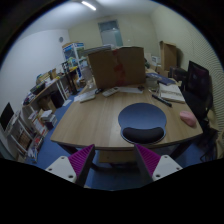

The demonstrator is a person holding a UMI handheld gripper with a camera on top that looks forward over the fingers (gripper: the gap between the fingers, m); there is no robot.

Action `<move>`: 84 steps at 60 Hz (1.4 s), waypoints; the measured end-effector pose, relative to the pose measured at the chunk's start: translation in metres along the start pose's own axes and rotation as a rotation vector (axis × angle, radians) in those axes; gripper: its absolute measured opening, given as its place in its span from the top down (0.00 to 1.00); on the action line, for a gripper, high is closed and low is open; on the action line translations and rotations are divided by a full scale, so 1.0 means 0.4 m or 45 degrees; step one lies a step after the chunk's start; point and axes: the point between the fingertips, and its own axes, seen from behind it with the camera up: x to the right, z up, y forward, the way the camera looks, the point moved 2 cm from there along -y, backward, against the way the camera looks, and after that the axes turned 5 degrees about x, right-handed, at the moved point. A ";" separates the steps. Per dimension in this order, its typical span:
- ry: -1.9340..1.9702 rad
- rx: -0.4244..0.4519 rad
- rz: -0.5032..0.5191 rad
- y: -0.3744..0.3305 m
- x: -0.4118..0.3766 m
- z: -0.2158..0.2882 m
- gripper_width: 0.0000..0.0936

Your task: Arrange mouse

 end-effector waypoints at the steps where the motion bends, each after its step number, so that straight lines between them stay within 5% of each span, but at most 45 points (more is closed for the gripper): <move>1: 0.002 0.006 -0.002 0.000 0.000 0.004 0.15; 19: 0.025 0.091 -0.113 -0.011 0.109 0.043 0.14; 50: -0.038 0.045 -0.373 0.094 0.840 0.076 0.14; 61: -0.162 -0.006 -0.284 0.209 0.943 0.067 0.15; 63: -0.189 -0.015 -0.260 0.224 0.951 0.062 0.07; 64: -0.186 0.020 -0.239 0.234 0.947 0.078 0.15; 77: -0.151 0.102 -0.164 0.331 0.956 0.135 0.17; 84: -0.139 0.146 -0.182 0.365 0.961 0.160 0.29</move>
